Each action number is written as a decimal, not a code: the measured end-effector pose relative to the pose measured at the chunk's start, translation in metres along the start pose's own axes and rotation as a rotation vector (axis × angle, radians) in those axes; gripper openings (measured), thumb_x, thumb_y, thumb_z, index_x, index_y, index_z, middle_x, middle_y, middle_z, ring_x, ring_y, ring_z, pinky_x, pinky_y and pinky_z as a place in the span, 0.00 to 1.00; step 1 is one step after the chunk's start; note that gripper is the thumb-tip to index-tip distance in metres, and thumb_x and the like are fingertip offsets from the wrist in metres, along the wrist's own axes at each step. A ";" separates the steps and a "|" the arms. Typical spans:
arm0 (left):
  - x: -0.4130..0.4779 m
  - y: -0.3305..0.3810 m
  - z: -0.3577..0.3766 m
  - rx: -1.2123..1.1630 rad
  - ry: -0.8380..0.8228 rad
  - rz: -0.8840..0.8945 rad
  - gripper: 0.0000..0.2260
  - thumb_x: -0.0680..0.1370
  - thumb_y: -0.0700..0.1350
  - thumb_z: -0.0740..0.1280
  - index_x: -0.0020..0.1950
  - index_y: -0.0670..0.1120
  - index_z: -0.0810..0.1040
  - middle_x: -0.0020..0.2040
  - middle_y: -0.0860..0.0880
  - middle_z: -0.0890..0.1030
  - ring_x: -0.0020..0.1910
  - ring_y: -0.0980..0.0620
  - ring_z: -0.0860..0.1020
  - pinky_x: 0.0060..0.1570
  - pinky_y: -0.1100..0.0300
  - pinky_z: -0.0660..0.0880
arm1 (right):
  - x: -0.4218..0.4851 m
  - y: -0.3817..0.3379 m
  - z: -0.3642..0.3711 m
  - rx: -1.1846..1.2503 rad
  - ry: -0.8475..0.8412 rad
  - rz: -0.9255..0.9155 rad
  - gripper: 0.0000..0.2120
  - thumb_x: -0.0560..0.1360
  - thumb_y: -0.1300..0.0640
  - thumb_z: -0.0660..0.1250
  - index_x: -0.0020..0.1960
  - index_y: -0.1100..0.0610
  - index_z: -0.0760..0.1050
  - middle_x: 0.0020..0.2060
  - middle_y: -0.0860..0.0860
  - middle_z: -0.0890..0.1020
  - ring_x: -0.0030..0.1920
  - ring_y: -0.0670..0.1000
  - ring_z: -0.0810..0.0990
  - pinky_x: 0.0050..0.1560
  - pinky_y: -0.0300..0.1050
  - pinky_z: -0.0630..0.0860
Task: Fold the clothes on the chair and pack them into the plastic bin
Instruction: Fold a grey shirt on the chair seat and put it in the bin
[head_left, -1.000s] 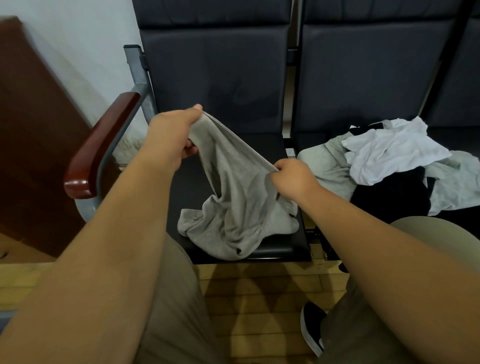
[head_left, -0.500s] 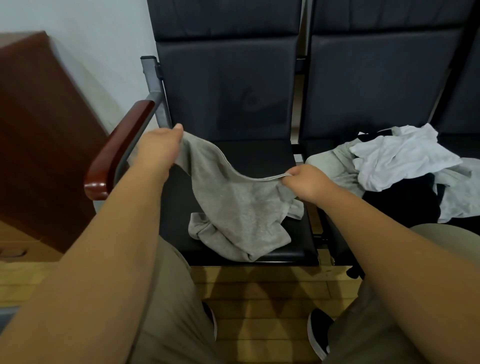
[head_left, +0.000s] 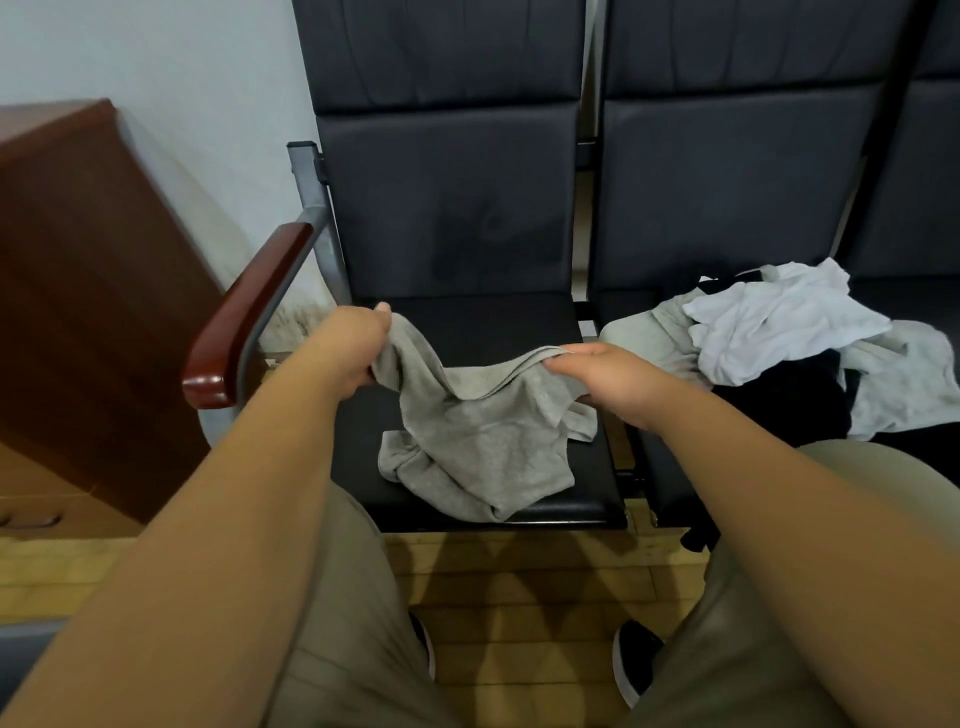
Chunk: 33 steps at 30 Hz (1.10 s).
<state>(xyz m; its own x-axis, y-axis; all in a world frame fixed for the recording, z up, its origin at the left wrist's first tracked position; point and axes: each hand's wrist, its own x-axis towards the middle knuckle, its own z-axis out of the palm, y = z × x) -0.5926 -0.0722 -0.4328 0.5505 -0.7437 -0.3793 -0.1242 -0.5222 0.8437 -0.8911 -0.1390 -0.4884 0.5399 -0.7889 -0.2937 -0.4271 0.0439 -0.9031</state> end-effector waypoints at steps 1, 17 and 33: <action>-0.007 -0.003 0.005 0.171 -0.007 0.058 0.21 0.88 0.54 0.60 0.70 0.37 0.75 0.64 0.38 0.80 0.63 0.35 0.80 0.64 0.40 0.79 | -0.001 0.004 0.006 -0.016 0.010 0.010 0.14 0.80 0.41 0.68 0.62 0.43 0.85 0.58 0.42 0.87 0.63 0.47 0.83 0.71 0.51 0.75; -0.053 -0.068 0.023 1.032 -0.698 0.023 0.19 0.82 0.65 0.66 0.61 0.51 0.83 0.57 0.50 0.84 0.56 0.49 0.83 0.64 0.48 0.79 | -0.030 0.014 0.045 -0.479 -0.443 0.259 0.13 0.83 0.54 0.64 0.62 0.46 0.84 0.59 0.51 0.85 0.58 0.53 0.85 0.61 0.53 0.84; -0.076 -0.015 -0.042 -0.213 -0.186 0.255 0.14 0.84 0.55 0.69 0.59 0.46 0.86 0.54 0.45 0.88 0.56 0.47 0.86 0.58 0.50 0.82 | -0.037 -0.022 -0.006 0.036 0.527 -0.175 0.07 0.80 0.46 0.72 0.48 0.47 0.84 0.43 0.43 0.86 0.46 0.45 0.83 0.44 0.41 0.76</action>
<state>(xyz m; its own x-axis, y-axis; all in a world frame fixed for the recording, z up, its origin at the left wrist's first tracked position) -0.5980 0.0101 -0.4005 0.3623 -0.9119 -0.1927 -0.0530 -0.2266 0.9725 -0.9066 -0.1144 -0.4555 0.1603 -0.9858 0.0501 -0.3336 -0.1019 -0.9372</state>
